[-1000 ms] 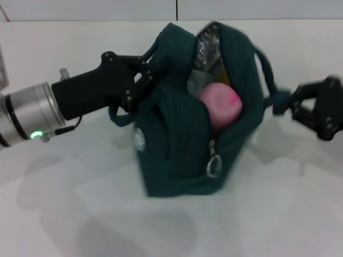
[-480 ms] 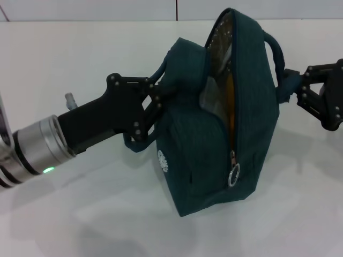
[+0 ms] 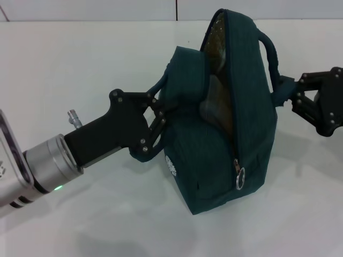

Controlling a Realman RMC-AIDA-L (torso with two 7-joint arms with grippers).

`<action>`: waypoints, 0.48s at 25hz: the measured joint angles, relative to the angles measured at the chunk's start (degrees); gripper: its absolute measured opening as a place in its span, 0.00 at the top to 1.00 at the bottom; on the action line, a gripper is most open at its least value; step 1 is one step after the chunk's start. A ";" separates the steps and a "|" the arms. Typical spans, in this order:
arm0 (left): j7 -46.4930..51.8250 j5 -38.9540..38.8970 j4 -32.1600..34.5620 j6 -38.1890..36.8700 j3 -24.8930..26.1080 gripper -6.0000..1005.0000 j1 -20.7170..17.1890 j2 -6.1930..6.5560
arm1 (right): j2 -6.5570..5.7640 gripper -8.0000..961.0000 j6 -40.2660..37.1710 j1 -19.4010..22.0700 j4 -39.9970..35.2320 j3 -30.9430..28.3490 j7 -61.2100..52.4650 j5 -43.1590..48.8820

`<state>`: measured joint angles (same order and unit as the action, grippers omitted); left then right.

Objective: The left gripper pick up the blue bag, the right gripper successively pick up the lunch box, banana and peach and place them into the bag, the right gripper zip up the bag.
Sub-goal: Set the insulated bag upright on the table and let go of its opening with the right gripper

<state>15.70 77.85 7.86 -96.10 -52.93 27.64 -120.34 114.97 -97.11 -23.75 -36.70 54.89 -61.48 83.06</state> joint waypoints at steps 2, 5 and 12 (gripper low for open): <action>-0.57 0.00 -0.04 0.08 0.01 0.96 -0.01 -0.04 | -0.03 0.88 0.01 -0.08 0.81 -0.01 0.89 0.01; -0.71 -0.04 -0.11 0.34 0.02 0.96 0.00 -0.06 | 0.00 0.84 -0.10 0.05 1.11 -0.04 1.74 0.06; -0.69 -0.92 -0.60 0.49 0.02 0.96 0.14 -0.08 | 0.11 0.72 -0.62 0.96 1.11 -0.45 1.75 0.21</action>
<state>15.00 76.93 7.25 -95.62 -52.90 27.77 -120.41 115.08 -97.73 -22.80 -35.59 54.44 -59.73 83.27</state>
